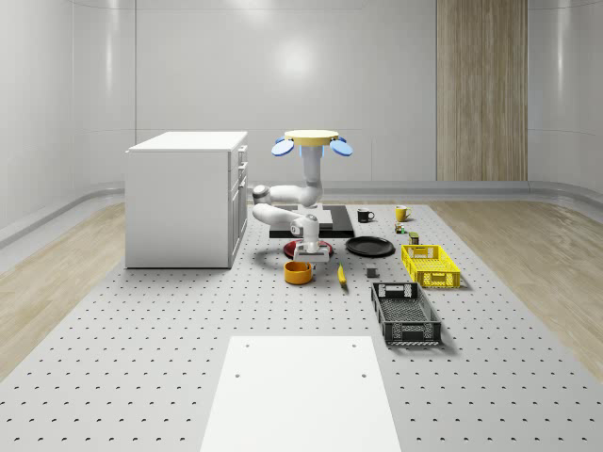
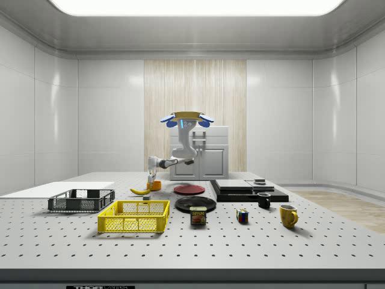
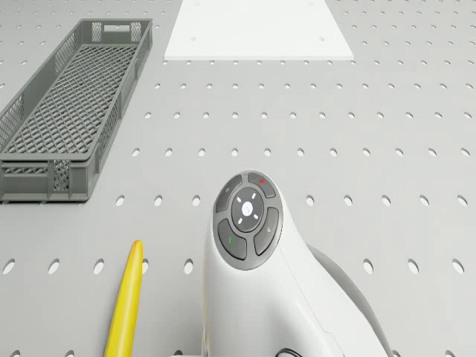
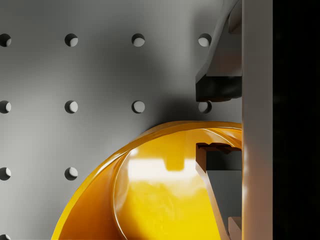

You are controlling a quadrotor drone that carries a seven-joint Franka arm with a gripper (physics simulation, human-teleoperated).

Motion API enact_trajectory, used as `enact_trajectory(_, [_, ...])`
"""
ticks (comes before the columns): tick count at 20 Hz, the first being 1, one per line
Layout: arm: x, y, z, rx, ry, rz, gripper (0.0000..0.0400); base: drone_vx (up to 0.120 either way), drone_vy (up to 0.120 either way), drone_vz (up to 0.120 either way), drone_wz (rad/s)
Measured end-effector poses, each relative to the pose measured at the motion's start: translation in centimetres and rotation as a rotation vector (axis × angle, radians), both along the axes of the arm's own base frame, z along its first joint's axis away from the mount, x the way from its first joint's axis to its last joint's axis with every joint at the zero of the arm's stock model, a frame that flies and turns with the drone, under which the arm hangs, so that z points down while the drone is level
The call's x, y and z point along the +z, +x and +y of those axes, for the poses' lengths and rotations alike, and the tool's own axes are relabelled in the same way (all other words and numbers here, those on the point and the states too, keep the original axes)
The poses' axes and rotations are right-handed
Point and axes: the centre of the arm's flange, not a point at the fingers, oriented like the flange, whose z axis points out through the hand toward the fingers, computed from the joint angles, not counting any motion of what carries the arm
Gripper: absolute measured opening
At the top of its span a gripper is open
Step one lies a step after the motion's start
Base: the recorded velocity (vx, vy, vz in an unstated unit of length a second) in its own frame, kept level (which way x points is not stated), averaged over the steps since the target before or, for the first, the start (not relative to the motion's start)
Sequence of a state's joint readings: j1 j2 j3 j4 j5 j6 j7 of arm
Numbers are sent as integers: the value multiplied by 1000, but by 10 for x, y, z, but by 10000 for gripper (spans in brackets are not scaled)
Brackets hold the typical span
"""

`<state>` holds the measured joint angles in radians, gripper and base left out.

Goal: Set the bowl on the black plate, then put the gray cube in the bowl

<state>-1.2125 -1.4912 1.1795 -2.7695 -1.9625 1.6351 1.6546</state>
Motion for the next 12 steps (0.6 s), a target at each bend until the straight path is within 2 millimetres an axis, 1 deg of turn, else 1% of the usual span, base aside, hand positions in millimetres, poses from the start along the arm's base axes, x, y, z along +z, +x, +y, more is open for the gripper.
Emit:
enact_trajectory(2, [-1, 0, 0, 0, 0, 0, 108, 0, 0, 0, 0])
enact_trajectory(3, [-3, 0, 0, 0, 0, 0, 106, 0, 0, 80, 0])
enact_trajectory(6, [-11, 0, 0, 0, 0, 0, 103, 0, 0, 120, 0])
enact_trajectory(7, [-13, 0, 0, 0, 0, 0, 102, -40, 40, 120, 0])
enact_trajectory(11, [-18, 0, 0, 0, 0, 0, 101, -120, 120, 120, 0])
enact_trajectory(12, [-19, 0, 0, 0, 0, 0, 101, -120, 120, 80, 0])
